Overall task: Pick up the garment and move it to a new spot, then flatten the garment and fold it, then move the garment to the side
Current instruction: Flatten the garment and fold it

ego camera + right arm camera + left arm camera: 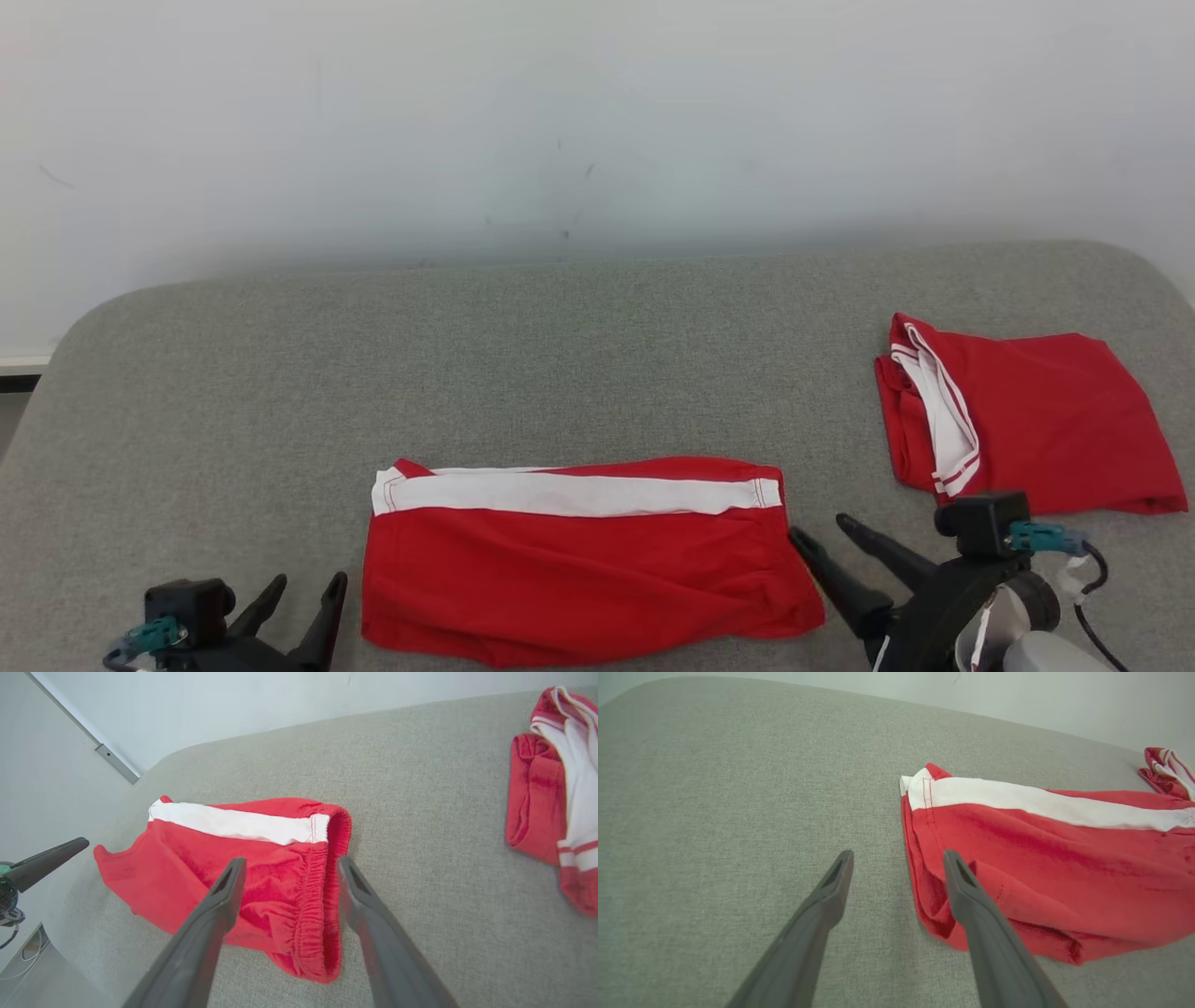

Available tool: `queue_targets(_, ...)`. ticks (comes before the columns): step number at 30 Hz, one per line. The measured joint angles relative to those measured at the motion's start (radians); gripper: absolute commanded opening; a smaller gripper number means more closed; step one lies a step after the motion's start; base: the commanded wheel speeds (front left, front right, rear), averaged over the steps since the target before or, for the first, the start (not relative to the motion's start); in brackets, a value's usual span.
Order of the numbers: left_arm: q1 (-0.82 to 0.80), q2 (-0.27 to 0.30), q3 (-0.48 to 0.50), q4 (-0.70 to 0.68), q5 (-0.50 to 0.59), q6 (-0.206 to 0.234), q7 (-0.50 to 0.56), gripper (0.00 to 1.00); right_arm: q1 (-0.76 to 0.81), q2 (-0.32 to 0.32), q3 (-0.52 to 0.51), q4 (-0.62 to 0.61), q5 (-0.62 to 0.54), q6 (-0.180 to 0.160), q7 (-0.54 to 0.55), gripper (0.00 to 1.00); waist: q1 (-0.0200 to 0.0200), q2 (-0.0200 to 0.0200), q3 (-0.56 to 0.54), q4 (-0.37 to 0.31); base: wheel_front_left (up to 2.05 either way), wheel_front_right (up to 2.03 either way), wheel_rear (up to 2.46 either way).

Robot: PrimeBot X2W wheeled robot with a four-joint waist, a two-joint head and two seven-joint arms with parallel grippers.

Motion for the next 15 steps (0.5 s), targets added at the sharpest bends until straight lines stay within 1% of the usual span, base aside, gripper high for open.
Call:
queue_targets(4,0.029,0.006,0.04,-0.045,0.016,0.04,0.0,1.0,0.0,-0.01,-0.03,-0.015,-0.013,-0.031,-0.049,1.0,0.0,0.0,-0.006,-0.001,0.0,0.0,0.0)
queue_targets(7,0.04,0.013,0.074,-0.078,0.041,0.063,0.0,1.0,0.001,-0.015,-0.033,-0.017,-0.04,-0.057,-0.075,1.0,0.0,0.0,-0.008,-0.003,0.0,0.0,0.0)
queue_targets(9,0.064,0.018,0.106,-0.097,0.042,0.079,0.0,1.0,0.002,-0.016,-0.029,-0.017,-0.059,-0.067,-0.086,1.0,0.0,0.0,-0.01,-0.008,0.0,0.0,0.0)
queue_targets(11,0.076,0.02,0.119,-0.104,0.043,0.082,0.0,1.0,0.003,-0.016,-0.031,-0.018,-0.061,-0.071,-0.097,1.0,0.0,0.0,-0.011,-0.011,0.0,0.0,0.0)
queue_targets(12,0.105,0.023,0.154,-0.117,0.047,0.097,0.0,1.0,0.003,-0.016,-0.035,-0.019,-0.075,-0.084,-0.119,1.0,0.0,0.0,-0.013,-0.019,0.0,0.0,0.0)
queue_targets(13,0.119,0.024,0.164,-0.129,0.054,0.101,0.0,1.0,0.004,-0.016,-0.04,-0.019,-0.082,-0.093,-0.132,1.0,0.0,0.0,-0.014,-0.023,0.0,0.0,0.0)
queue_targets(14,0.119,0.024,0.164,-0.129,0.054,0.101,0.0,1.0,0.004,-0.016,-0.04,-0.019,-0.082,-0.093,-0.132,1.0,0.0,0.0,-0.014,-0.023,0.0,0.0,0.0)
queue_targets(15,0.135,0.02,0.177,-0.145,0.06,0.106,0.0,1.0,0.005,-0.017,-0.047,-0.018,-0.091,-0.104,-0.147,1.0,0.0,0.0,-0.015,-0.027,0.0,0.0,0.0)
